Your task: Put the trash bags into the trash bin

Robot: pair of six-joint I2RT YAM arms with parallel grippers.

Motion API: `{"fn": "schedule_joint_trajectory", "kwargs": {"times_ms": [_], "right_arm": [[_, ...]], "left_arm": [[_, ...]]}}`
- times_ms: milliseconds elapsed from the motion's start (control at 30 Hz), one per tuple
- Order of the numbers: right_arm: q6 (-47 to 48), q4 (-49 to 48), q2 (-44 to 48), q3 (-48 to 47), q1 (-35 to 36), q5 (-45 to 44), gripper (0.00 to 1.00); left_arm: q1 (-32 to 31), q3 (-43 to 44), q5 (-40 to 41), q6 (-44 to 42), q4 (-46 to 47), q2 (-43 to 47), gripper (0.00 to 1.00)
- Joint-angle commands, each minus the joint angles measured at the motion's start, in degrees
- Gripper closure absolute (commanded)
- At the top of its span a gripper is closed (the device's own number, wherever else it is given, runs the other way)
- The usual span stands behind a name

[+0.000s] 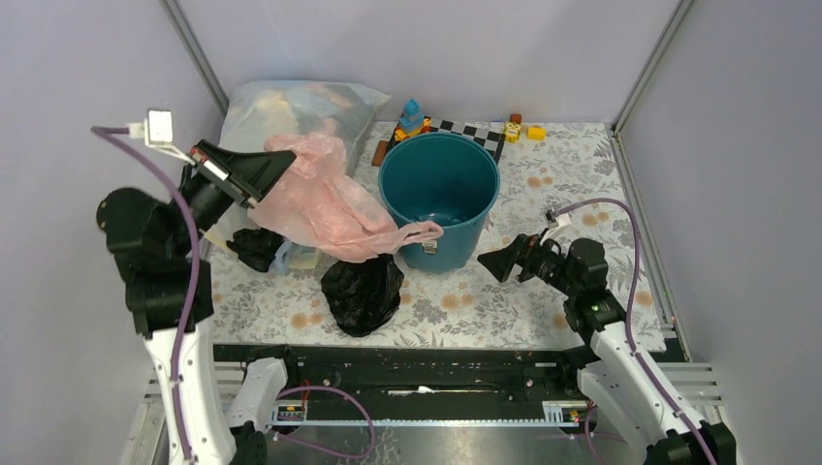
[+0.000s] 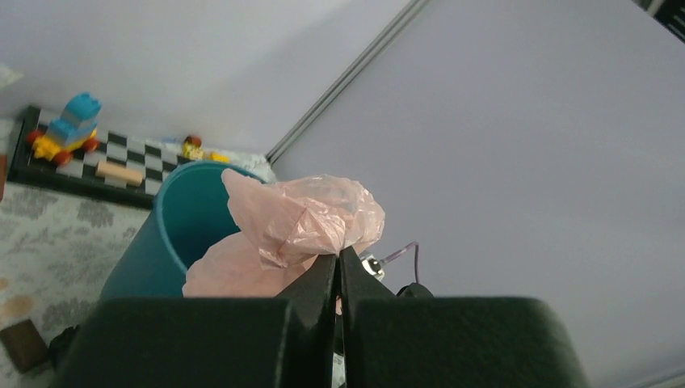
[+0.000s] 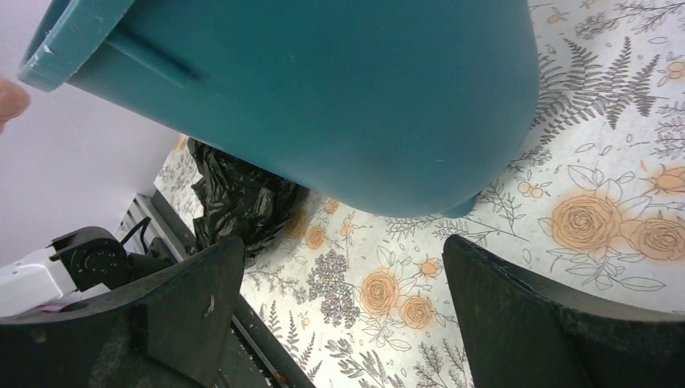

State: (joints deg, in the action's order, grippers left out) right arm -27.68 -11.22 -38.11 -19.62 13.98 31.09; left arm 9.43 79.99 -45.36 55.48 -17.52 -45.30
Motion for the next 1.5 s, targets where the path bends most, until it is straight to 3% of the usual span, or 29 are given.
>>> {"fn": "schedule_joint_trajectory", "kwargs": {"times_ms": [0,200,333,500,700,867,933,1100,1300,1467], "right_arm": [[1.26,-3.19,-2.70,-3.87,2.23,-0.34,0.00],[2.65,-6.33,-9.12,-5.10,6.72,-2.88,0.00],[1.66,-9.63,-10.75,-4.58,8.05,-4.00,0.01],[1.29,-10.72,-8.65,-3.11,8.14,-5.82,0.00],[3.09,-7.38,-6.98,-2.82,8.17,-8.70,0.00],[3.82,-5.63,-4.44,-2.64,8.17,-9.70,0.00],[3.88,-4.87,-3.65,-2.91,8.17,-9.87,0.00],[3.94,-2.42,-2.24,-4.66,8.16,-9.80,0.00],[4.62,1.60,-2.84,-7.04,8.17,-10.30,0.00],[4.37,1.05,-1.90,-6.40,8.15,-10.36,0.00]], "left_arm": [[-0.14,0.69,-1.56,-1.67,-3.47,-4.36,1.00],[-2.60,-4.56,0.75,-4.04,-4.65,-3.24,1.00],[-3.62,-4.71,7.60,-11.14,-13.75,-2.74,1.00],[-3.65,0.65,22.19,-18.80,-26.27,-0.66,1.00],[-3.61,3.34,38.61,-19.61,-31.83,6.37,1.00],[-3.60,1.61,62.55,-19.88,-33.91,12.57,1.00],[-3.63,0.12,67.17,-19.83,-33.60,13.13,1.00],[-3.59,-5.69,62.38,-18.51,-29.55,9.76,1.00],[-3.57,-16.28,53.97,-14.13,-17.72,3.40,1.00],[-3.63,-22.23,59.77,-9.27,-5.58,-1.84,1.00]]}}
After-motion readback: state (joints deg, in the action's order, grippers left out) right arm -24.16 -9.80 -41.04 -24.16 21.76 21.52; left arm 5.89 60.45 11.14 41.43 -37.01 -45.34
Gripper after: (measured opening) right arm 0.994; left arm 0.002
